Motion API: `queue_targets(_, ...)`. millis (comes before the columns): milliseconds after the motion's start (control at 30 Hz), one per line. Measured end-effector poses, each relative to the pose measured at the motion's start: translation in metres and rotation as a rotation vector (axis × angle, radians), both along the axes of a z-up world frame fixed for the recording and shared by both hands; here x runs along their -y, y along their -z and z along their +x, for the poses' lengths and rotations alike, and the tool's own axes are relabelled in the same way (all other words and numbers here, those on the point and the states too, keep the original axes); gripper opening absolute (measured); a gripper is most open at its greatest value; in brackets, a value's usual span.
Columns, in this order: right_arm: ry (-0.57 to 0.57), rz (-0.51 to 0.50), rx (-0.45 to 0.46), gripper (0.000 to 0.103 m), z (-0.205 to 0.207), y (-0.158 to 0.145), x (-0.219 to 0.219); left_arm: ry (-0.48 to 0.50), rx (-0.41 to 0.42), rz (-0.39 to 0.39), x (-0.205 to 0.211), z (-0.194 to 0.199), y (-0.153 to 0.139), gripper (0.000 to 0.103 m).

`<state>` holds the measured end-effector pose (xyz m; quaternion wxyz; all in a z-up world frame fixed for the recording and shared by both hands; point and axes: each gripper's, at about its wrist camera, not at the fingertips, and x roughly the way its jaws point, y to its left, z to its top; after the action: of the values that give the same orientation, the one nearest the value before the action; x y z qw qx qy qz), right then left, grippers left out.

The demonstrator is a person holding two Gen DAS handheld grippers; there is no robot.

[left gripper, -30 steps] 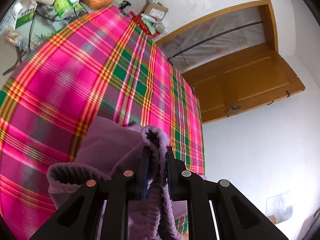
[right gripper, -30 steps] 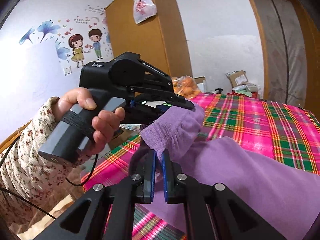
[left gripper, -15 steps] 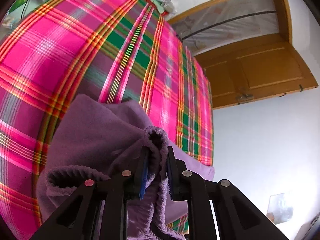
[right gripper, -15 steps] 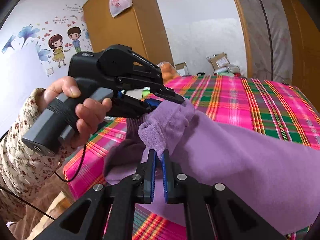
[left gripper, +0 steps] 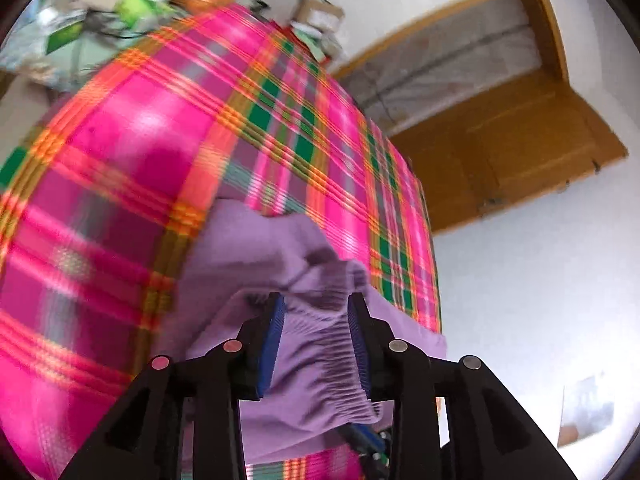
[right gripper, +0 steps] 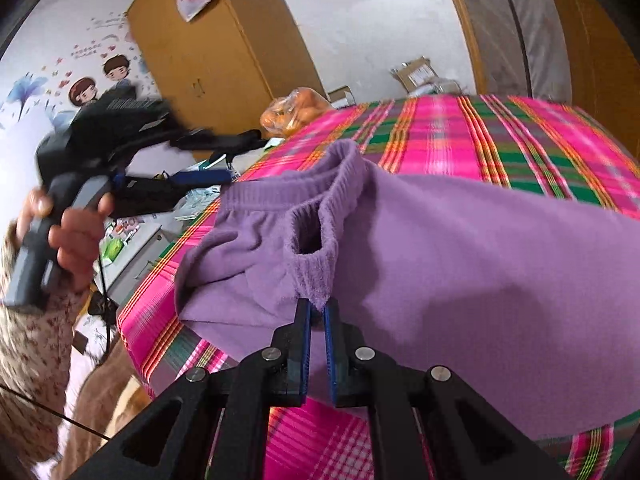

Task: Fold clothes
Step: 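Pull the garment waistband up with both grippers, spreading it, then carry the waistband over the garment with both grippers, folding it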

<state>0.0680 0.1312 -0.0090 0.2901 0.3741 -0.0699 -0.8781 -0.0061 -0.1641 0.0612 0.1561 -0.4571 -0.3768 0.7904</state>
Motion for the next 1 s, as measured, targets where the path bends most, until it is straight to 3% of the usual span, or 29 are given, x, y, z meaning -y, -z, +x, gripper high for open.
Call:
queue_targets(133, 0.028, -0.018, 0.028, 0.008, -0.001, 0.002, -0.011, -0.087, 0.021, 0.079, 0.026, 0.017, 0.024, 0.034)
queue_targets(300, 0.098, 0.022, 0.026, 0.008, 0.004, 0.001, -0.023, -0.113, 0.053, 0.163, 0.035, 0.029, 0.050, 0.034)
queue_targets(400, 0.170, 0.030, -0.060, 0.008, 0.017, -0.011, -0.028, -0.099, 0.035, 0.209, 0.034, 0.036, 0.055, 0.034)
queue_targets(500, 0.146, 0.018, -0.152, 0.009, 0.023, -0.029, -0.019, -0.082, -0.002, 0.217, 0.029, 0.045, 0.055, 0.034)
queue_targets(767, 0.022, -0.016, -0.033, 0.012, -0.009, -0.025, 0.016, 0.048, -0.017, 0.226, -0.002, 0.066, 0.071, 0.034)
queue_targets(1000, 0.043, -0.064, 0.003, 0.015, -0.021, -0.023, 0.008, 0.221, -0.046, 0.260, -0.038, 0.078, 0.078, 0.034)
